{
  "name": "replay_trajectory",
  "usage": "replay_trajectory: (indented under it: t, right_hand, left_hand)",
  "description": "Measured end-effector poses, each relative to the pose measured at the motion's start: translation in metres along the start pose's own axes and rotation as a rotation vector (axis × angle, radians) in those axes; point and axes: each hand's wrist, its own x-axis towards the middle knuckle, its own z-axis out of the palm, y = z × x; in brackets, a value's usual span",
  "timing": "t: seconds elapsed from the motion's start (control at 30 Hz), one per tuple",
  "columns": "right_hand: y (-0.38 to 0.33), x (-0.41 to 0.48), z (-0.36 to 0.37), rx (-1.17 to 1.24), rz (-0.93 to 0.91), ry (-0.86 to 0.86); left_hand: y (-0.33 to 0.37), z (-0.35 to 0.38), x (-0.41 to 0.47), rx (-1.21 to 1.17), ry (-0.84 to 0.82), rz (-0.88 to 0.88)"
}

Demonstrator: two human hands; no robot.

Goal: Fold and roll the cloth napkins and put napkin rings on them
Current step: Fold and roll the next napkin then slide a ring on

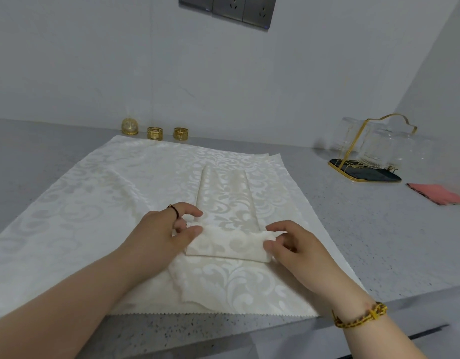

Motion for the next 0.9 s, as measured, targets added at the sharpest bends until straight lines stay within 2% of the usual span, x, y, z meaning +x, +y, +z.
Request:
replay_trajectory:
  t: [0.13,0.27,0.3,0.37,0.47,0.6,0.77,0.8,0.9]
  right_hand:
    - [0.004,0.008,0.006,-0.076,0.030,0.062]
    - [0.008,0.012,0.012,-0.178,-0.018,0.116]
    - [0.008,0.013,0.015,-0.214,-0.063,0.146]
    - [0.010,0.014,0.019,-0.317,-0.276,0.226]
    - [0.012,0.011,0.019,-0.492,-0.433,0.208]
    - [0.008,0.002,0.009,-0.527,-0.331,0.016]
    - [0.010,0.006,0.007,-0.428,-0.257,0.047]
    - [0.009,0.006,0.007,-0.375,-0.237,0.052]
    - [0.004,0.005,0.005,-0.108,-0.161,0.045]
  left_hand:
    - [-0.006,0.005,0.005,0.028,-0.017,-0.066]
    - [-0.008,0.003,0.006,0.202,0.099,-0.017]
    - [-0.006,0.001,0.007,0.295,0.144,0.041]
    - [-0.001,-0.001,0.005,0.403,0.187,0.155]
    - [-0.003,-0.004,0.003,0.419,0.004,0.251]
    - [-0.010,-0.007,0.003,0.425,-0.128,0.233]
    - [-0.006,-0.002,0.005,0.406,-0.082,0.227]
    - [-0.006,-0.002,0.005,0.381,-0.061,0.208]
    - [-0.001,-0.007,0.000,0.104,-0.002,0.014]
